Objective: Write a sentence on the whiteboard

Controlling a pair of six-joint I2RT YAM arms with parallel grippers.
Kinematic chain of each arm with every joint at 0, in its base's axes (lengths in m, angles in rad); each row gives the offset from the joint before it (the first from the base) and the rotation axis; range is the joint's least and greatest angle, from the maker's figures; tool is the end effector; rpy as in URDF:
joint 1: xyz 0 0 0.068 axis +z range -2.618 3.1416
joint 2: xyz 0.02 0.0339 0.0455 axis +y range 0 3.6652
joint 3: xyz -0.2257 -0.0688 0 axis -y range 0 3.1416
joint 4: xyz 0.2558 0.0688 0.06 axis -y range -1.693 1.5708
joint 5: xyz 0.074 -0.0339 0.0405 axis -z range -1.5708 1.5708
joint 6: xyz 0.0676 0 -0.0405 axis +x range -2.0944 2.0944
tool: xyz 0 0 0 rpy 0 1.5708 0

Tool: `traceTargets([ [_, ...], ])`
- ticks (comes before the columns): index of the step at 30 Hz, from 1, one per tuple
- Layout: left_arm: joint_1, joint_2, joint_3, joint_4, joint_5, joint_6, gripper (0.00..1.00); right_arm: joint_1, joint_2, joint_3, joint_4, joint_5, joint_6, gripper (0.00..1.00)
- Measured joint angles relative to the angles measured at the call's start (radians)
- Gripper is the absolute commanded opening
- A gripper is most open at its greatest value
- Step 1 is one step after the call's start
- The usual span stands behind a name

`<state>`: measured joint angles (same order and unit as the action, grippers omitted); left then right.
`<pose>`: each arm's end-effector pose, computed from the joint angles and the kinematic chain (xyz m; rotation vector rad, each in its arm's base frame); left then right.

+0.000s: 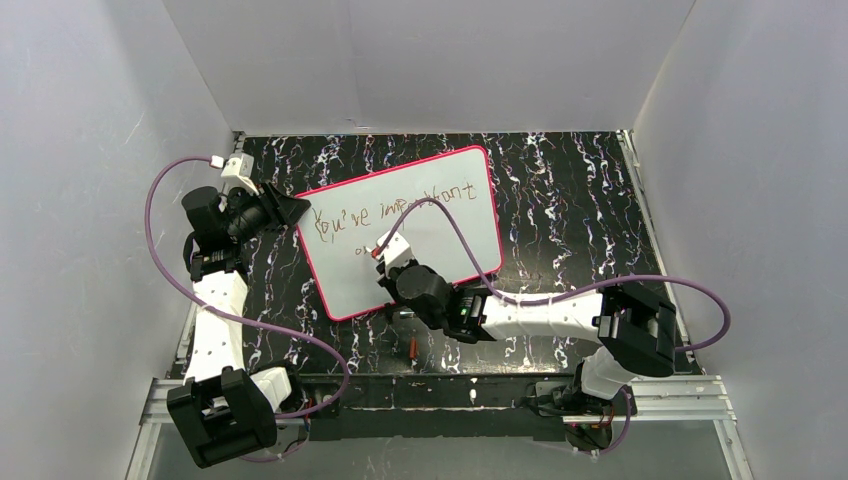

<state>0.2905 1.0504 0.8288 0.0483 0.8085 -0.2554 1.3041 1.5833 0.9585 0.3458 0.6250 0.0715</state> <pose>0.2913 0.0360 0.2908 0.1251 1.7320 -0.6749 0.1407 0.3650 0.2027 -0.6686 1.6866 0.4035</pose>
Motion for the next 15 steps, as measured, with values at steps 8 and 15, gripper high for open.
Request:
traceTargets([
  [8,0.0,0.0,0.0,0.0,0.0,0.0,0.37,0.0,0.005,0.016,-0.001,0.023,-0.003,0.01],
  [15,0.0,0.0,0.0,0.0,0.0,0.0,0.37,0.003,0.026,0.034,-0.008,0.023,-0.008,0.01],
])
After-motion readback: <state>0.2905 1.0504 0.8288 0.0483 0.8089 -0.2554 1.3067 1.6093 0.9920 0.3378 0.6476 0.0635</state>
